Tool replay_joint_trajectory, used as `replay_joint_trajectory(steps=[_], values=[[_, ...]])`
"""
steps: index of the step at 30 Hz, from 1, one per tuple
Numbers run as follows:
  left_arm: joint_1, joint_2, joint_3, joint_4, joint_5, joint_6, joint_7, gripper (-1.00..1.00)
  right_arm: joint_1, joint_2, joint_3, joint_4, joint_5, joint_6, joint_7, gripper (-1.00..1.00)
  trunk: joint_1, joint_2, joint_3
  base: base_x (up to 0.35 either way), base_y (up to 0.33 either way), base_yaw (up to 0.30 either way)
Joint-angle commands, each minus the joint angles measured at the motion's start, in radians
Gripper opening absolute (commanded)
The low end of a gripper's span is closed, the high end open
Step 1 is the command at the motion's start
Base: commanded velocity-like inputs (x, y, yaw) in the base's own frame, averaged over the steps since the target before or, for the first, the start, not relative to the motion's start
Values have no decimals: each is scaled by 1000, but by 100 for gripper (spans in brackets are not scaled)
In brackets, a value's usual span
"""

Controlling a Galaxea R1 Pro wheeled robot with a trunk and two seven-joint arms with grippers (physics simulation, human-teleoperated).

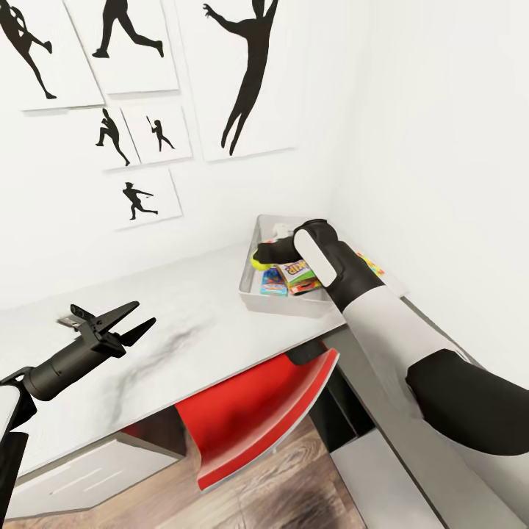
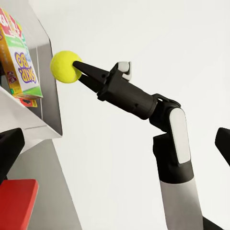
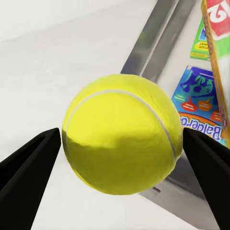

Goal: Put all the toys in the child's room - the three board games (two on the bed and one on the table), the two jigsaw puzzles on the table, and the tennis ball on the table - inside the toy box on the table in the child's room.

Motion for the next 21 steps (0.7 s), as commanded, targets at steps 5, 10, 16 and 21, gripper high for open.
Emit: replay_joint_trajectory(steps=[5,10,16,21], values=[[-1,0,1,0,-5,4,-5,100,-2,-8,2,-8,-2,2,-10,-100,1,-2,-3,0,0,4],[-1,0,1,0,-5,4,-5,100,-2,-12,0,-17,1,2,-11,-100,1,-2,-8,0,0,1],[-1,0,1,0,-5,4,-5,100,-1,-16,-1,-22,2,3,-11,-100,1,-2,-17,0,0,0],[-1,0,1,0,-5,4,-5,100,0,-17,-1,-24,2,2,-12,-100,1,-2,-21,0,0,0]])
